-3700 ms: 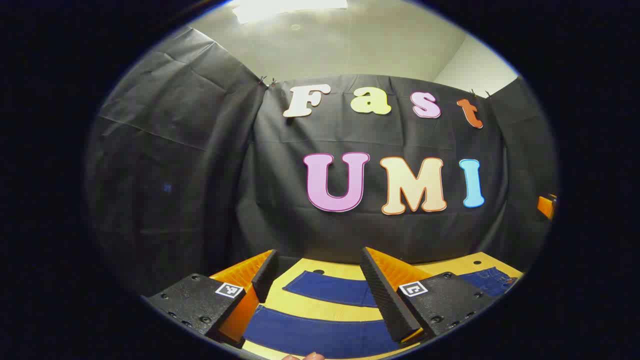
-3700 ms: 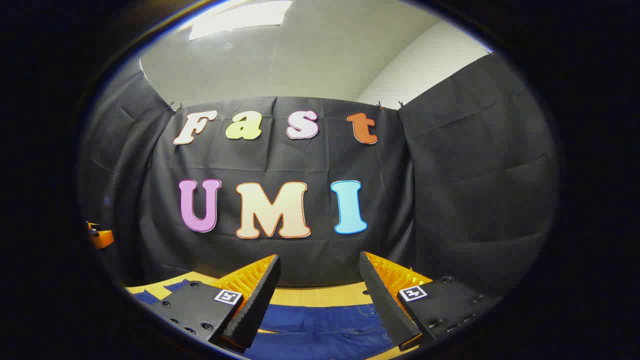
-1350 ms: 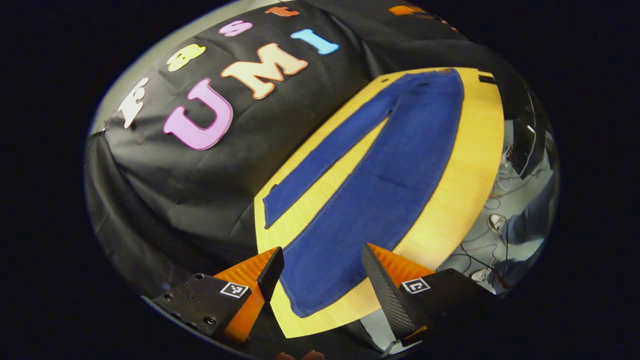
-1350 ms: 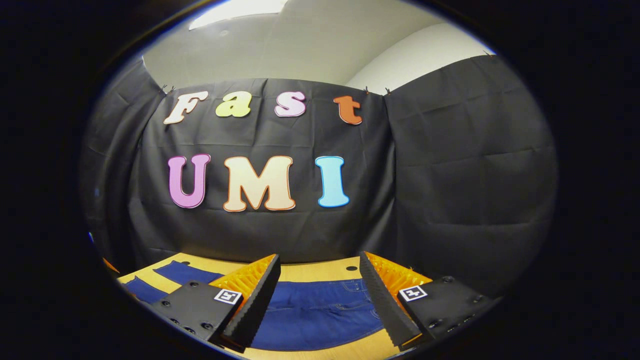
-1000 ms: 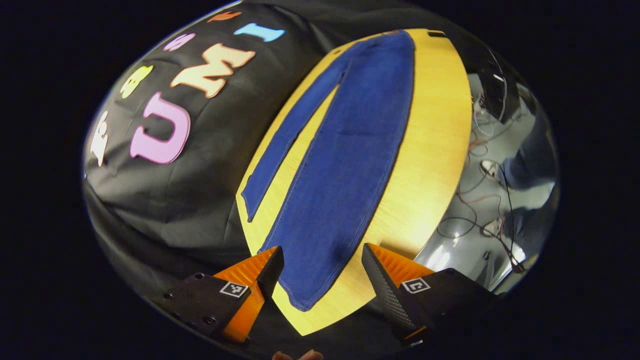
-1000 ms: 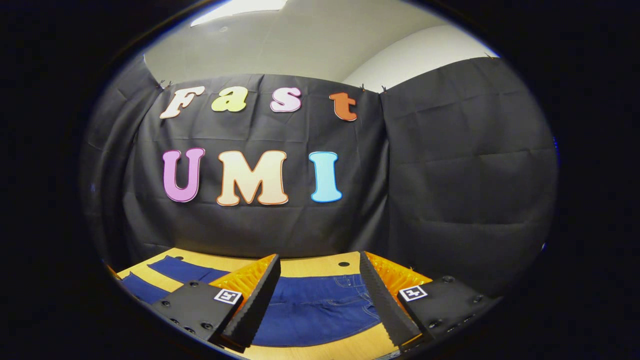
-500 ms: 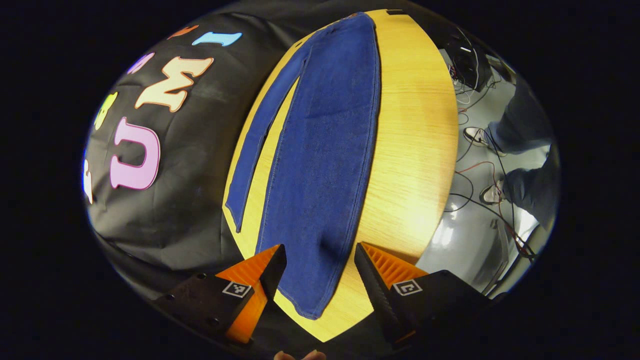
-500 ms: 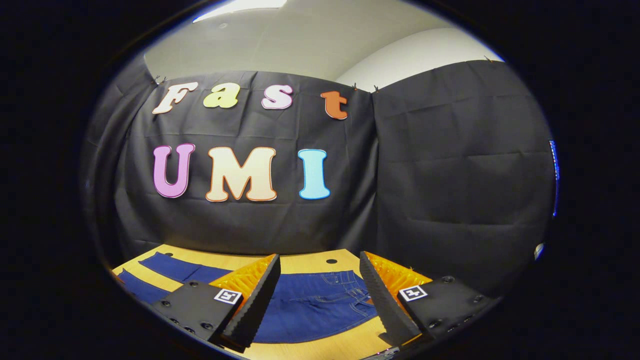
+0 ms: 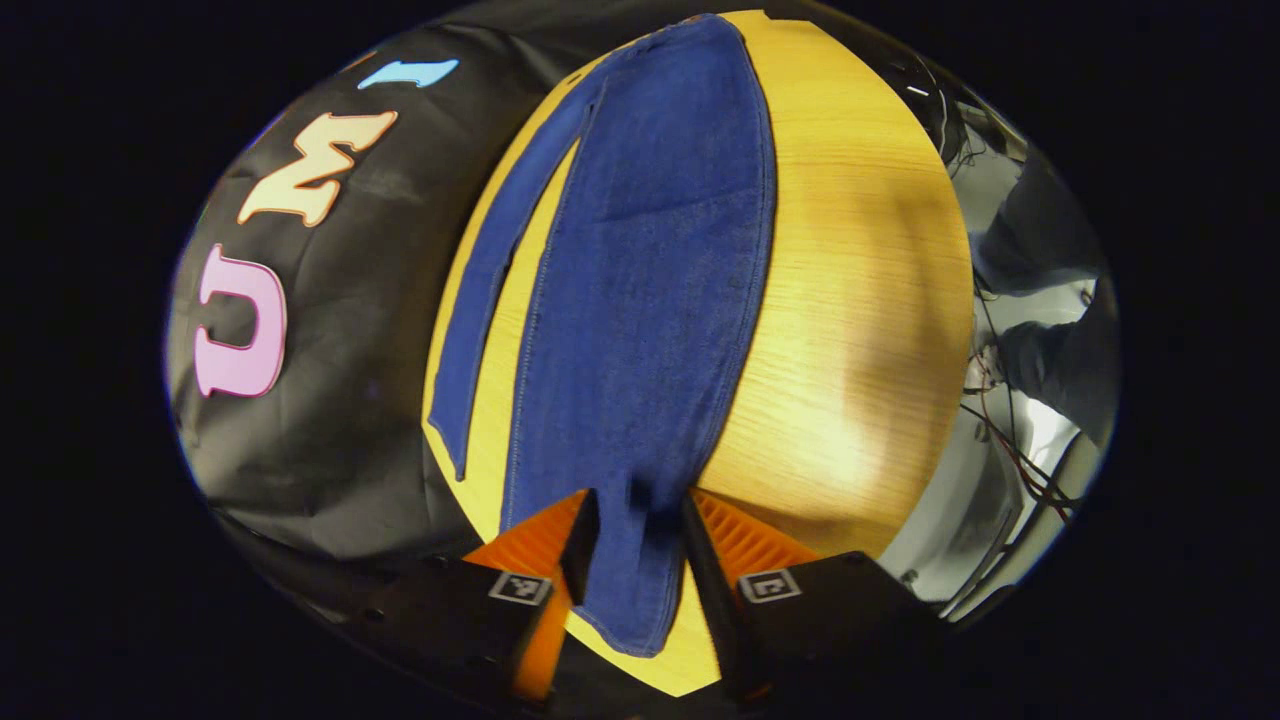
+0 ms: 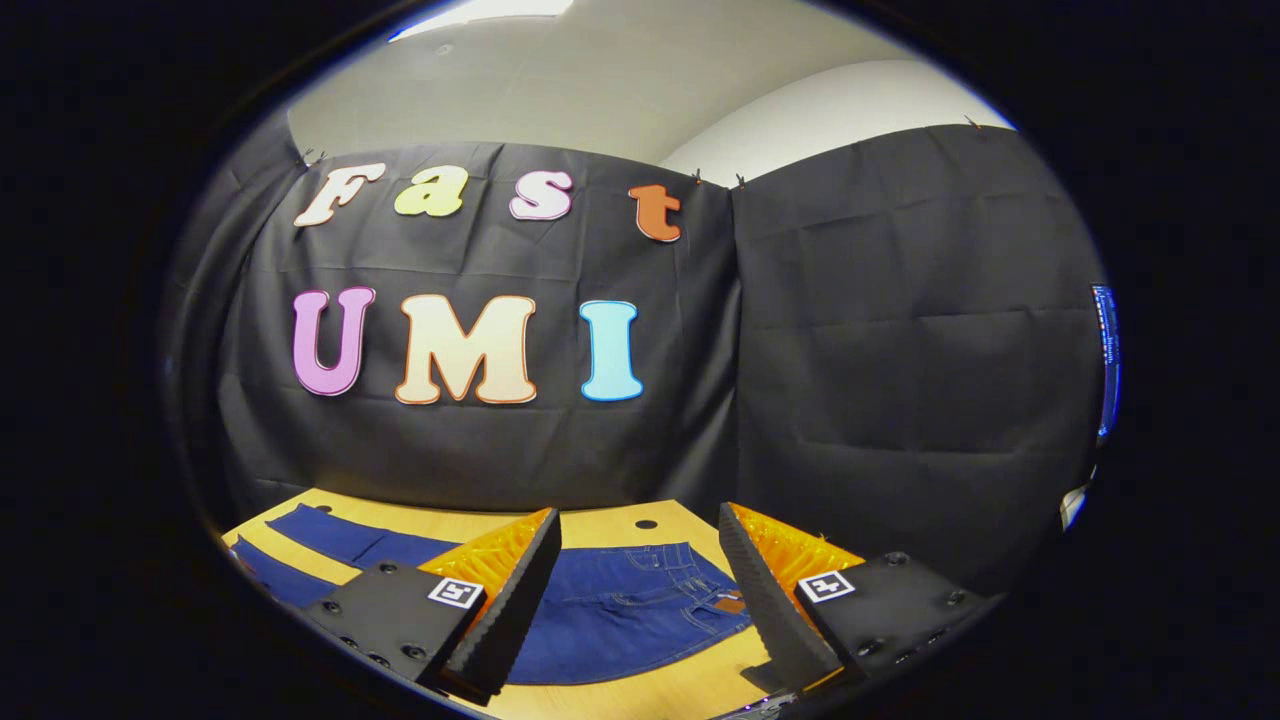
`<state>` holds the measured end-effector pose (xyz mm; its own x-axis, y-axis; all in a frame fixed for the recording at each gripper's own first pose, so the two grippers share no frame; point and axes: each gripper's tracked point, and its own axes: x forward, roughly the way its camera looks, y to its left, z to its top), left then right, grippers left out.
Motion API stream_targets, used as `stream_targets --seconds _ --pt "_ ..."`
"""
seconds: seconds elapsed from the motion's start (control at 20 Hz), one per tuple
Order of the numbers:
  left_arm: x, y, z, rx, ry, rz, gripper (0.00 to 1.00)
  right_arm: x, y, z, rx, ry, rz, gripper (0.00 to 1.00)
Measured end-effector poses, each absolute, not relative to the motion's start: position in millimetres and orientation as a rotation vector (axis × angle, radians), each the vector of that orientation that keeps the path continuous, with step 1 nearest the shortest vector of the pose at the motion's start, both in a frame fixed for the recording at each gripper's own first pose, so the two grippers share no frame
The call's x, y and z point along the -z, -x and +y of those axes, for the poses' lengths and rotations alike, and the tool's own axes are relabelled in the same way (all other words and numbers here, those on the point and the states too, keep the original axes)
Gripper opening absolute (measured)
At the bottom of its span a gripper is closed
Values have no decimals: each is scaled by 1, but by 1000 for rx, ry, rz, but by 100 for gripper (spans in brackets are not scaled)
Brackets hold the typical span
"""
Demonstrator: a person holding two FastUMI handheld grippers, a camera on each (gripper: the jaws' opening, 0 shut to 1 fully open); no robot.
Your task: Grasp the waist and the cuffs of the jeans and fold them to make the two legs overlap; first hold the waist and fold one-third of the jeans toward the cuffs, then hold the cuffs and fold the remaining one-third in the same direction to finish folding.
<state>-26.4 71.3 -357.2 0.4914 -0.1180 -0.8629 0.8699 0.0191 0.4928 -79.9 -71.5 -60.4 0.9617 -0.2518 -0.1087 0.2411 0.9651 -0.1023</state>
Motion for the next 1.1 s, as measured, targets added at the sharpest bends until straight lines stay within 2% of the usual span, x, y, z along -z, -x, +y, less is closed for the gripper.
stream_targets --seconds 0.1,0.2,0.5,0.7,1.1 --pt "359 35 72 900 -1322 780 22 60 76 -74 245 95 120 97" --pt "358 33 70 884 -1329 781 4 63 70 -78 231 117 120 97" --pt "360 33 72 831 -1290 804 0 93 41 -105 124 199 190 98" --pt "360 34 70 808 -1302 829 0 116 27 -143 78 415 247 99" --pt "360 33 70 764 -1312 870 0 208 41 -173 -122 770 453 100"
